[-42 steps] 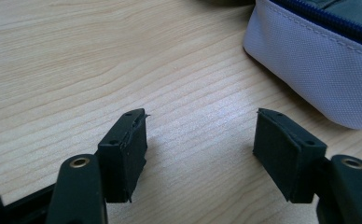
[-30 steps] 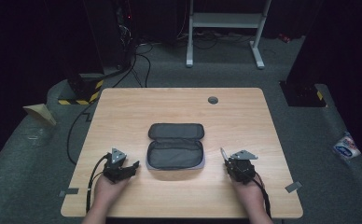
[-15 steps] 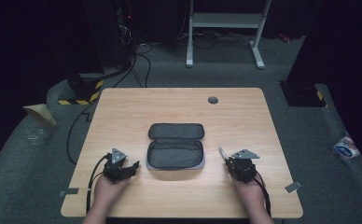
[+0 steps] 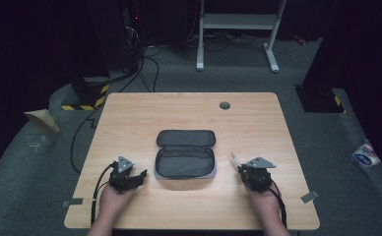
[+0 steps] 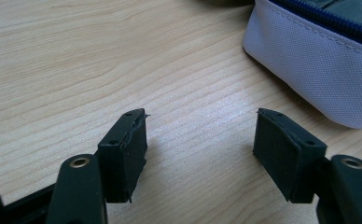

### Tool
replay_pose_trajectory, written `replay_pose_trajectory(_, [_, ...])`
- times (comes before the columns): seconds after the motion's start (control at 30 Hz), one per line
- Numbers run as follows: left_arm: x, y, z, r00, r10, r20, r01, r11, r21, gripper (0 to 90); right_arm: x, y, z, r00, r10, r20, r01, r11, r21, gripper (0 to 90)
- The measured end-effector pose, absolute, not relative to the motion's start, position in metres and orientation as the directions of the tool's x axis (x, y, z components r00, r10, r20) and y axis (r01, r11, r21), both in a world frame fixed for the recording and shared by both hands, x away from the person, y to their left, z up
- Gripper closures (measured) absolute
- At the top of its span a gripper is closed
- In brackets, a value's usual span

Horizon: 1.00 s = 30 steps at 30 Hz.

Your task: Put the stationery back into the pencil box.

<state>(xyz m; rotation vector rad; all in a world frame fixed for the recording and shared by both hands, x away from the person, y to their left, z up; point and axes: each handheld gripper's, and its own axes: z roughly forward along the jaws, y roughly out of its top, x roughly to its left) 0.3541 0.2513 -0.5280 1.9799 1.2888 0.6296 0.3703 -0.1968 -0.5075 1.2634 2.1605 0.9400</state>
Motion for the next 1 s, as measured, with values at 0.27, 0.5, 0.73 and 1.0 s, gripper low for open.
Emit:
replay_pose_trajectory(0.27, [0.354, 0.252, -0.528, 0.394, 0.919, 0.024, 0.593, -0.275, 0.757, 34.8, 0.37, -0.192, -0.495, -0.49, 0.87, -0.061, 0.527, 0.351, 0.774, 78.7])
replay_pose_trajectory(0.5, [0.355, 0.252, -0.528, 0.396, 0.918, 0.021, 0.594, -0.274, 0.756, 34.8, 0.374, -0.187, -0.479, -0.508, 0.858, -0.076, 0.494, 0.363, 0.79, 78.7])
replay_pose_trajectory(0.73, [0.355, 0.253, -0.528, 0.396, 0.918, 0.016, 0.597, -0.271, 0.755, 34.8, 0.381, -0.181, -0.465, -0.535, 0.84, -0.089, 0.463, 0.38, 0.801, 78.7])
replay_pose_trajectory(1.0, [0.354, 0.252, -0.528, 0.396, 0.918, 0.025, 0.592, -0.276, 0.757, 34.8, 0.386, -0.172, -0.453, -0.569, 0.816, -0.106, 0.427, 0.403, 0.809, 78.7])
